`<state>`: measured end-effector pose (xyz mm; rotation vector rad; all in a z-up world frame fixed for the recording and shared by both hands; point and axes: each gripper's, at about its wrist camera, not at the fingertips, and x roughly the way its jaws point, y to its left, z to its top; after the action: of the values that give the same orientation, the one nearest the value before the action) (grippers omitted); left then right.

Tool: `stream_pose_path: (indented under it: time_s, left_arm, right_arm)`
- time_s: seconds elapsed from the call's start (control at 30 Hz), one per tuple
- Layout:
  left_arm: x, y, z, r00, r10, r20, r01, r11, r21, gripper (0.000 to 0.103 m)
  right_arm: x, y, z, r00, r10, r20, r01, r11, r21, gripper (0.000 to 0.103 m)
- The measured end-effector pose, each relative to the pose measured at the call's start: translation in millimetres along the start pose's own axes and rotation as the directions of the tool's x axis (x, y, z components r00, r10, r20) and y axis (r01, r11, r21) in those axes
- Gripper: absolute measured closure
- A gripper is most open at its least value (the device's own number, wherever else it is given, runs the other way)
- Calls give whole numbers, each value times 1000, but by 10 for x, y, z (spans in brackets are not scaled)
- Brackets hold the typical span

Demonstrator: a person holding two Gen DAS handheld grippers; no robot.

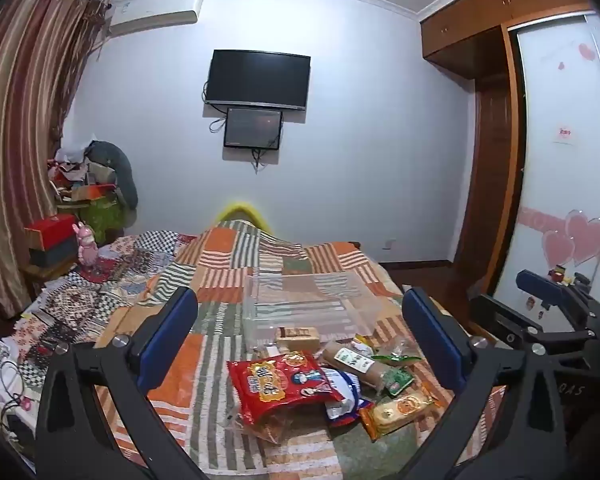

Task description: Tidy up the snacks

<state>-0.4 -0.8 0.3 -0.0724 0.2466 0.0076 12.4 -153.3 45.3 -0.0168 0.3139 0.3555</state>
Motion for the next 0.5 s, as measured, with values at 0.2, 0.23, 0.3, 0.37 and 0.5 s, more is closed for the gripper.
stream_pose_path:
  time_s: [0.2,0.23,0.3,0.37,0.5]
  left_arm:
    - [56,-170,-68,1000,20,23,-20,999,30,0]
    - [72,-155,-108,1000,7,22,-7,1000,16,0]
    - [71,-123,-104,1000,-4,18,4,1000,-3,0]
    - [36,-73,-77,1000,-9,18,10,1000,-10,0]
    - [21,-43,-60,1000,-15,10,15,1000,-11,0]
  right_arm:
    - [1,0,-18,1000,9,1,-9,1000,2,0]
    - [2,2,-20,1000,11,0,-11,1000,2,0]
    - [-10,-25,15,1000,9,2,-9,1000,2,0]
    - [-21,-15,-4,1000,9,5,-9,1000,4,0]
    - [-23,-24,2,1000,10,6,-10,1000,8,0]
